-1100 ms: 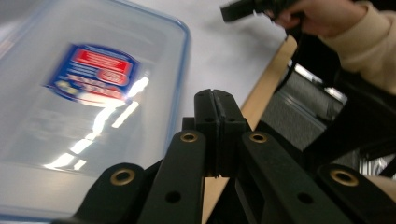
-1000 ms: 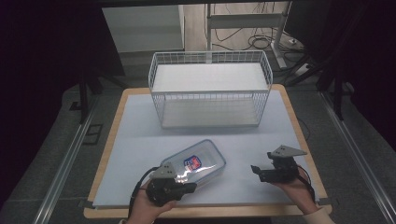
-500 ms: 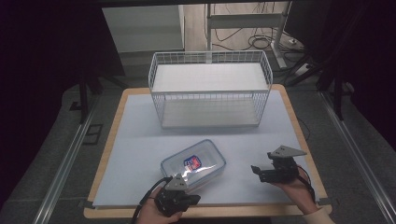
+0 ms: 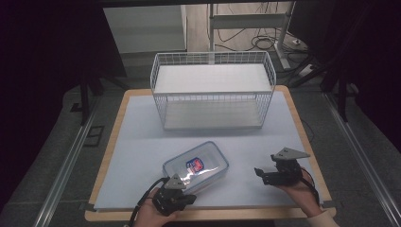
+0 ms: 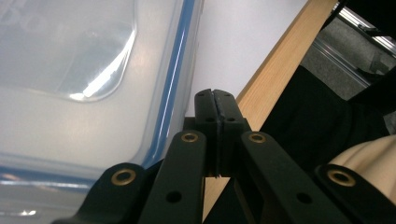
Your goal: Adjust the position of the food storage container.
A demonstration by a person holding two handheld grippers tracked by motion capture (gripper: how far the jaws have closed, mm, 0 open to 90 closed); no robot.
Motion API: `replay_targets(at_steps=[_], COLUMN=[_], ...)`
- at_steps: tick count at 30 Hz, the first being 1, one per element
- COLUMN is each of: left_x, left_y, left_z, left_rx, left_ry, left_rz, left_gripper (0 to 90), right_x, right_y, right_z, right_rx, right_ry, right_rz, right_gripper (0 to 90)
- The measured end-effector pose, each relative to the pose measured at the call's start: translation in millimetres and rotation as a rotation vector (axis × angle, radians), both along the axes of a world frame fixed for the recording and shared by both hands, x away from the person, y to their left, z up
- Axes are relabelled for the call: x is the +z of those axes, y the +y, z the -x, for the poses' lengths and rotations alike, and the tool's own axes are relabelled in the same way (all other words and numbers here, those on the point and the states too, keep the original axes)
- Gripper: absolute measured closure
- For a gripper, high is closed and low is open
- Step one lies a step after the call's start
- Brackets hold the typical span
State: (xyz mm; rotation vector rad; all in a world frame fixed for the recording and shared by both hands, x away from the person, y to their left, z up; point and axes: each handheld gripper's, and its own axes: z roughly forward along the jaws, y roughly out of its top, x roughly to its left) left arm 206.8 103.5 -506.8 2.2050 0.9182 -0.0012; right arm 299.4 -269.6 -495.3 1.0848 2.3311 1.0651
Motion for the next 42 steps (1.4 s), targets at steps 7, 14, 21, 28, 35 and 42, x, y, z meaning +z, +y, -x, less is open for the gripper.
replay_targets(at_steps=[7, 14, 21, 28, 35, 42], left_x=[-0.4, -2.5, -4.5, -6.0, -6.1, -6.0], left_y=[9.1, 31.9, 46.5, 59.7, 68.0, 71.8], left_z=[-3.8, -16.4, -27.0, -37.8, -41.7, -43.6], left_rx=[0.021, 0.076, 0.122, 0.168, 0.192, 0.207], left_ry=[0.003, 0.027, 0.031, 0.039, 0.041, 0.037], left_rz=[-0.007, 0.008, 0.029, 0.051, 0.063, 0.065], left_gripper=[90.0, 90.0, 90.0, 90.0, 90.0, 90.0], right_x=[0.3, 0.2, -0.1, -0.6, -0.7, -1.2], right_y=[0.1, -0.1, 0.5, 0.7, 1.7, 2.8], right_z=[0.4, 0.2, 0.0, -0.3, 0.1, 0.4], right_rx=[0.002, 0.004, 0.004, 0.004, 0.011, 0.015], right_ry=[-0.002, 0.000, 0.001, 0.003, 0.001, 0.002], right_rz=[0.003, 0.004, 0.007, 0.011, 0.014, 0.016], right_gripper=[15.5, 15.5, 15.5, 15.5, 15.6, 15.6])
